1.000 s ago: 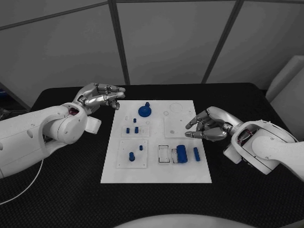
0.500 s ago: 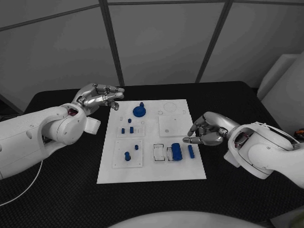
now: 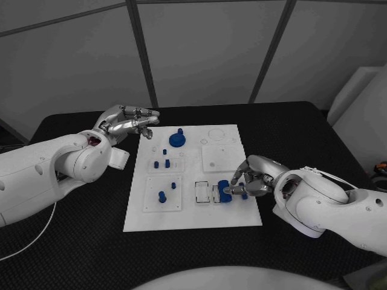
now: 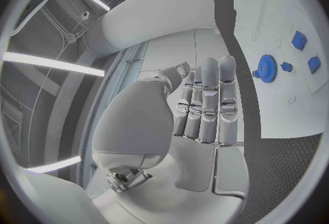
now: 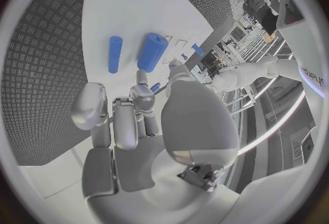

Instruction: Assemble the parts on the task board

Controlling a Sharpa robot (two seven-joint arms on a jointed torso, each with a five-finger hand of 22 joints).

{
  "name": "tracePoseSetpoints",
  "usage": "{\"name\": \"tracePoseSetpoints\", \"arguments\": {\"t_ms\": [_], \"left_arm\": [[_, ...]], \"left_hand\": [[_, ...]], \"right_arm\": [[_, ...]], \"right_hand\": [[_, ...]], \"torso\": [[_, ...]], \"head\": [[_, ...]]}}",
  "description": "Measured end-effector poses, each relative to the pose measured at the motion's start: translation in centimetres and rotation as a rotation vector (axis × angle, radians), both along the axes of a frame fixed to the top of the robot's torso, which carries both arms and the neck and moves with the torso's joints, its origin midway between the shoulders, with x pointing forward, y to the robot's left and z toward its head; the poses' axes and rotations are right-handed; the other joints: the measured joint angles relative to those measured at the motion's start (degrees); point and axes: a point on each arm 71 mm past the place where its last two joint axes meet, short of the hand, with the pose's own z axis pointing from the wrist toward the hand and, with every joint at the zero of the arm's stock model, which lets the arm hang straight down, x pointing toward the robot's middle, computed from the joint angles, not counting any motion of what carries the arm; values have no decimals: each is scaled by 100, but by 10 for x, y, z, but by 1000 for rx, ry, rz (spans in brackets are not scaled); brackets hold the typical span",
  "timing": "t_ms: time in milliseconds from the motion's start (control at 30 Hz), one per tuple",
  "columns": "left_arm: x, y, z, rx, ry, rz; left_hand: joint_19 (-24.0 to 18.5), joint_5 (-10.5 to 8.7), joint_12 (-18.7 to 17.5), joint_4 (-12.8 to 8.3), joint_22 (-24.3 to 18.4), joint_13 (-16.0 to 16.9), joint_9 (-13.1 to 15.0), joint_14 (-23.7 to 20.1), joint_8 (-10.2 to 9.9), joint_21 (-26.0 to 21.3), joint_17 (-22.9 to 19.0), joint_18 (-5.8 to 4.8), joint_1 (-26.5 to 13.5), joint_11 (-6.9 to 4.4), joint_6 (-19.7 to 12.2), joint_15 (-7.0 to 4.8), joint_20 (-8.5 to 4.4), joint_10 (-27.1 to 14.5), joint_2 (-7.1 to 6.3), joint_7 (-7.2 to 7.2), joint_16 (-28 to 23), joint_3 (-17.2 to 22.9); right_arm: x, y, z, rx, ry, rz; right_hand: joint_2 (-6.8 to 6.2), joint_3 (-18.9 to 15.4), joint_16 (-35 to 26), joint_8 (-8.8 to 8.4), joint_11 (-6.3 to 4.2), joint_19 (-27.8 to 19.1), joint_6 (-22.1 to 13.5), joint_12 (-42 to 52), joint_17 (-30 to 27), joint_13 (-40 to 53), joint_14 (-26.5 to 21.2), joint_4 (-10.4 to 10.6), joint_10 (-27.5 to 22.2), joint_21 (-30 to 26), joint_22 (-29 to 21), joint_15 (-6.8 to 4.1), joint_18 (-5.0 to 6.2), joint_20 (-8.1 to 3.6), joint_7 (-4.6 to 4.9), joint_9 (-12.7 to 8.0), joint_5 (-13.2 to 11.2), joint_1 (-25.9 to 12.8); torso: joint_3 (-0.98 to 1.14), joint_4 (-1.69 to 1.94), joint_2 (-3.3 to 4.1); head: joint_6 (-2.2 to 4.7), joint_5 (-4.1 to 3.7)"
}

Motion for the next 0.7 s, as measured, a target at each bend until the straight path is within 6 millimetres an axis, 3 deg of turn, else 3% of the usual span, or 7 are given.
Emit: {"name": "tracePoseSetpoints", "arguments": {"t_ms": [700], "left_arm": [[0, 0, -1, -1, 4, -2]], "left_hand": [[0, 0, 0, 16, -6, 0, 0, 0, 0, 0, 1, 1, 0, 0, 0, 0, 0, 0, 0, 0, 0, -16]], "right_arm": [[3, 12, -18, -31, 48, -27]], "right_hand": [[67, -31, 51, 71, -21, -1, -16, 120, -1, 154, 0, -1, 20, 48, 81, 1, 1, 0, -17, 34, 23, 22]], "torso": [[-11, 13, 19]], "head": [[-43, 14]]}}
